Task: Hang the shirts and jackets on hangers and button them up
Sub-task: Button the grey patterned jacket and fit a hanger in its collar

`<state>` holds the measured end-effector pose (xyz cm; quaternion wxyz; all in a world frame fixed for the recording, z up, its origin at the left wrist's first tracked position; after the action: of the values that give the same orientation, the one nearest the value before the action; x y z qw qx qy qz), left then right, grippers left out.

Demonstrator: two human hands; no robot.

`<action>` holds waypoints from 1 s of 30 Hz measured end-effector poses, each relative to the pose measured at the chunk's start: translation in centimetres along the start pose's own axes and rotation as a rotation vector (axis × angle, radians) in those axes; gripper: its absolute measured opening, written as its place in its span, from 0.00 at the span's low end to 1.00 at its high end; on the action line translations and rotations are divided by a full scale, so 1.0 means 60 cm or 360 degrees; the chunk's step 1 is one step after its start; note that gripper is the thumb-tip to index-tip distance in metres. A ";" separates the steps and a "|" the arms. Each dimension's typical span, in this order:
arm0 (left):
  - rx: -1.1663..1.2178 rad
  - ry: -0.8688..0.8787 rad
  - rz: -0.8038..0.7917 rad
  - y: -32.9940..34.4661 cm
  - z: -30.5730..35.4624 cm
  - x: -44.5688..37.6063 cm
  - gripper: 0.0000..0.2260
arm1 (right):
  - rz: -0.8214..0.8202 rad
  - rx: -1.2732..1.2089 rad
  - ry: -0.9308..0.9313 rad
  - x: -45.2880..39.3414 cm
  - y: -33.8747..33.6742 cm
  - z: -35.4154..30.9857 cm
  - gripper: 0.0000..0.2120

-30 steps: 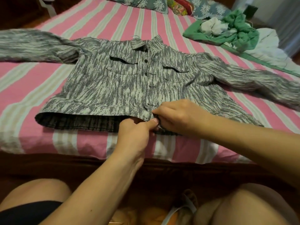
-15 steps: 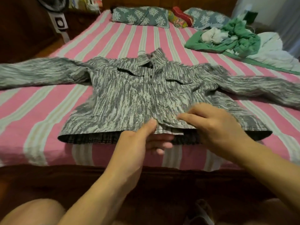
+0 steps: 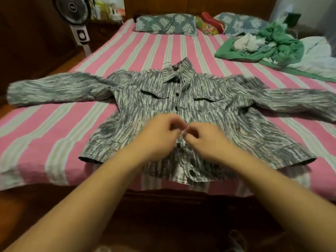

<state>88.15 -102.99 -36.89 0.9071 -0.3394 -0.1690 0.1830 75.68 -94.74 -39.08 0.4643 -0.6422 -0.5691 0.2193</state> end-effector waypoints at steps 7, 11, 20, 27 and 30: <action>-0.1009 -0.0206 0.0064 0.082 -0.096 -0.030 0.10 | -0.0246 -0.0033 0.0481 -0.034 0.041 0.028 0.19; -0.0753 -0.0296 -0.0298 0.052 -0.095 -0.046 0.21 | -0.0086 -0.0432 0.0438 -0.022 0.022 0.055 0.12; -0.0466 0.0078 0.0669 -0.012 -0.026 -0.083 0.04 | 0.0469 -0.1259 0.0255 -0.032 -0.014 0.057 0.13; -0.0608 0.0235 0.0601 0.043 -0.027 -0.068 0.10 | 0.0501 -0.1327 0.0164 -0.031 -0.015 0.057 0.12; -0.0465 0.0089 0.0580 0.057 -0.039 -0.060 0.10 | 0.0554 -0.1128 0.0110 -0.026 0.001 0.043 0.10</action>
<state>85.23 -103.48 -41.55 0.8046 -0.4969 -0.1045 0.3079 73.21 -95.31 -40.78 0.1887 -0.8565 -0.4763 0.0631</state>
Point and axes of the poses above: each hand's wrist, its own x-axis away from the middle knuckle, its own y-axis out of the palm, z = x × y, the point moved 4 cm from there along -x, towards the middle knuckle, and after that the axes turned 15 degrees about -z, right-handed, at the moved point
